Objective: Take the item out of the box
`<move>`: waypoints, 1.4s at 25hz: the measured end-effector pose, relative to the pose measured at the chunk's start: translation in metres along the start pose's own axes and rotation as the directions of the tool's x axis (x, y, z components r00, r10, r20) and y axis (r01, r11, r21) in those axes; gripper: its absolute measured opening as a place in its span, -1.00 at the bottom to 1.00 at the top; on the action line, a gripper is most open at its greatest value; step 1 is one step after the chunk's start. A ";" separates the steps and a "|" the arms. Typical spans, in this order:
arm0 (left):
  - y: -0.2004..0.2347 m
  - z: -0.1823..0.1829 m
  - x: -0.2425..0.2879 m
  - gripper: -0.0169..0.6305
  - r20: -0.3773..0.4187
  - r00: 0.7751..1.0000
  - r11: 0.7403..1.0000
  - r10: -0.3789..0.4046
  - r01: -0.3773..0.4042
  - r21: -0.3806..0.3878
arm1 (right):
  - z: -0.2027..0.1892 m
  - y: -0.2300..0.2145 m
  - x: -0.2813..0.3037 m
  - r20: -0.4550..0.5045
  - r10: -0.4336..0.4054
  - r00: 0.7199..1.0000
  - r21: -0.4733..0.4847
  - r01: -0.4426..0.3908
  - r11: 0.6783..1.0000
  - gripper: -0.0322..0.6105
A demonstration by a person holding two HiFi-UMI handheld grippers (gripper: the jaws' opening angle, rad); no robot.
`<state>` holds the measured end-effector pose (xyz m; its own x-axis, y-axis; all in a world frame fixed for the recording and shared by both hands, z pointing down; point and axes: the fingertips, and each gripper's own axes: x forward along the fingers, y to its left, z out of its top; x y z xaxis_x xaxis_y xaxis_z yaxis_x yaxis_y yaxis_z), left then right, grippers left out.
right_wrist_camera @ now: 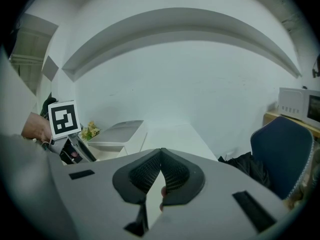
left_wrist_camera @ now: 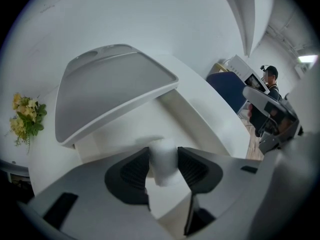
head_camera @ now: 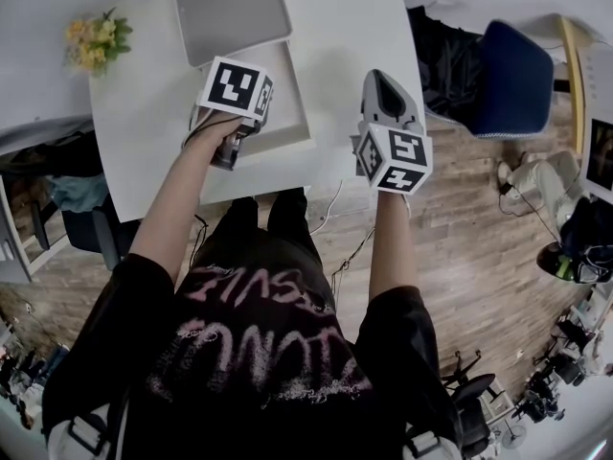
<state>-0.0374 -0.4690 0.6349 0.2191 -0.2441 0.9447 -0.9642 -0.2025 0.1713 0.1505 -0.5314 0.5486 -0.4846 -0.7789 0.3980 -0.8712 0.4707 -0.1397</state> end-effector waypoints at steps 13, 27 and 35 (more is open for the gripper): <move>-0.007 0.001 -0.023 -0.42 0.132 0.991 0.996 -0.023 0.011 0.091 | 0.006 0.010 -0.017 0.018 -0.004 1.000 -0.011 0.004 1.000 -0.87; -0.013 0.001 -0.057 -0.42 0.276 0.959 0.993 -0.064 0.035 0.109 | 0.019 0.021 -0.037 0.056 -0.011 0.998 -0.027 0.013 1.000 -0.87; -0.023 0.005 -0.086 -0.43 0.387 0.916 0.989 -0.101 0.051 0.139 | 0.028 0.027 -0.053 0.079 -0.012 0.997 -0.044 0.016 0.999 -0.87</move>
<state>-0.0337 -0.4479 0.5481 0.3564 -0.5705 0.7400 -0.9217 -0.3445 0.1783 0.1507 -0.4895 0.4982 -0.4785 -0.8151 0.3265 -0.8744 0.4762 -0.0929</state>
